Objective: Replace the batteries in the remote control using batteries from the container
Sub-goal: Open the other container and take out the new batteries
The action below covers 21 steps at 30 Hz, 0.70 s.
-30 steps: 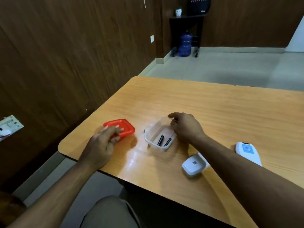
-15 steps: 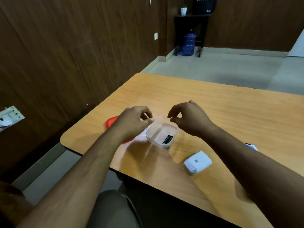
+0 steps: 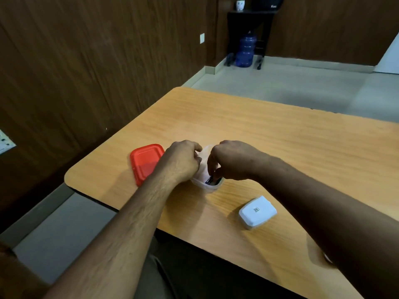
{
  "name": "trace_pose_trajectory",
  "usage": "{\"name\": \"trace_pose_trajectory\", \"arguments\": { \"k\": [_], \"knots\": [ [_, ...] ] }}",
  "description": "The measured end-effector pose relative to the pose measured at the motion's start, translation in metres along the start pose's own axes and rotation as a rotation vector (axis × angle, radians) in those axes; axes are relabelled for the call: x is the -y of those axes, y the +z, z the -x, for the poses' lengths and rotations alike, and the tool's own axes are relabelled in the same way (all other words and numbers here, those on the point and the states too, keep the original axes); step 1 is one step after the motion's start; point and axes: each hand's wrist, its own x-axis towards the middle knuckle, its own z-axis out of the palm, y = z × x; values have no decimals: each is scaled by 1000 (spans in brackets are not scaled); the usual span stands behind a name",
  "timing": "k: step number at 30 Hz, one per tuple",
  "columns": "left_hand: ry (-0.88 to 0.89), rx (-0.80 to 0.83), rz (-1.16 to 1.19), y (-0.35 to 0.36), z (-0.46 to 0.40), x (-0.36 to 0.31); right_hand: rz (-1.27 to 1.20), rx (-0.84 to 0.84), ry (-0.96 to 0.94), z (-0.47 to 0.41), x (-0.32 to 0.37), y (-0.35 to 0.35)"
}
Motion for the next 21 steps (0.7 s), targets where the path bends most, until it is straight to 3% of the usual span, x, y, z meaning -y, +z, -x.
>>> {"name": "trace_pose_trajectory", "arguments": {
  "k": [7,12,18,21],
  "knots": [
    [-8,-14,3,1,2,-2,105,-47,-106,0,-3,-1],
    [-18,17,-10,-3,4,-4,87,-232,-83,15,-14,-5],
    [1,-70,-90,-17,15,-23,-554,-396,145,78,-35,-7],
    [91,-126,-50,-17,26,-51,-853,-399,248,118,-43,5]
  ]
}}
